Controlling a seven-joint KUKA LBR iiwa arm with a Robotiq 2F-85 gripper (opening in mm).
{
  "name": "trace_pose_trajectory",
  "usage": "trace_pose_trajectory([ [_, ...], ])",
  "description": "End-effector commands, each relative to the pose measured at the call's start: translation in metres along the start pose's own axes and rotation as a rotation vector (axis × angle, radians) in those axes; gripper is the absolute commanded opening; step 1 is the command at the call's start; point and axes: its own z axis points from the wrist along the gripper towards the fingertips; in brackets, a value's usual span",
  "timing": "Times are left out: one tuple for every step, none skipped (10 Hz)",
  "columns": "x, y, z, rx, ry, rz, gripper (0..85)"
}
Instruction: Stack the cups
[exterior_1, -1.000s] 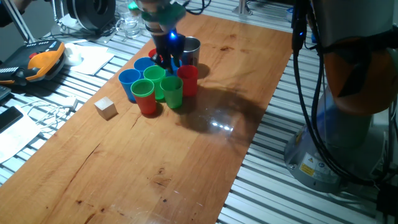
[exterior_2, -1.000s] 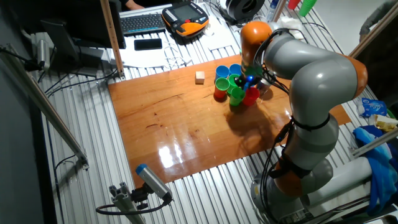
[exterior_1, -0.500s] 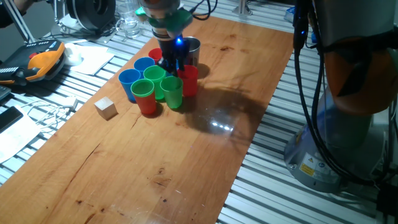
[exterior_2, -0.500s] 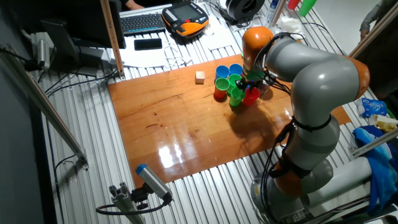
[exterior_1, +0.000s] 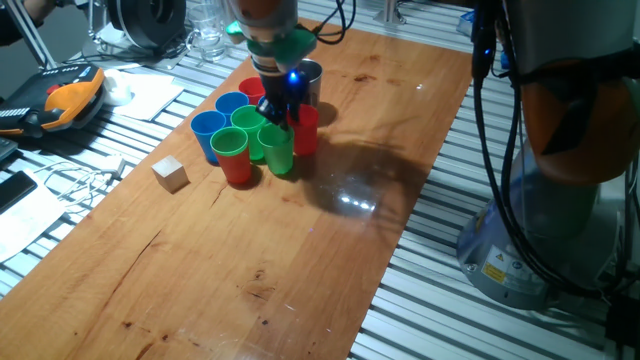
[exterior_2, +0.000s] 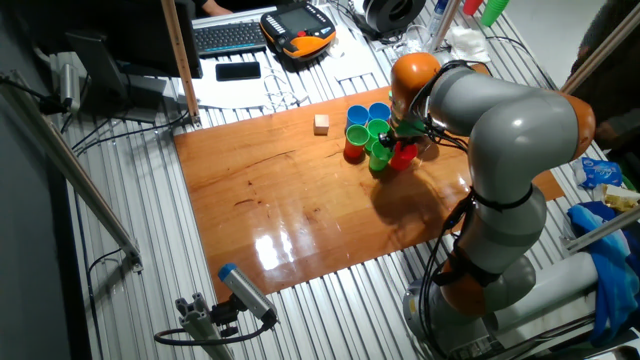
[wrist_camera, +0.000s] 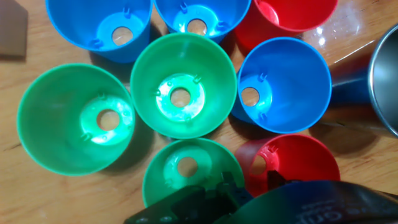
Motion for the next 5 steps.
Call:
trace_pose_trajectory([
  [0.002, 0.001, 0.003, -0.002, -0.007, 0.005, 34.0],
  [0.003, 0.002, 0.007, 0.001, -0.019, 0.005, 34.0],
  [0.004, 0.002, 0.010, 0.003, -0.028, 0.000, 34.0],
  [0.004, 0.002, 0.012, 0.001, -0.030, -0.006, 17.0],
  [0.004, 0.001, 0.014, -0.014, -0.021, -0.011, 17.0],
])
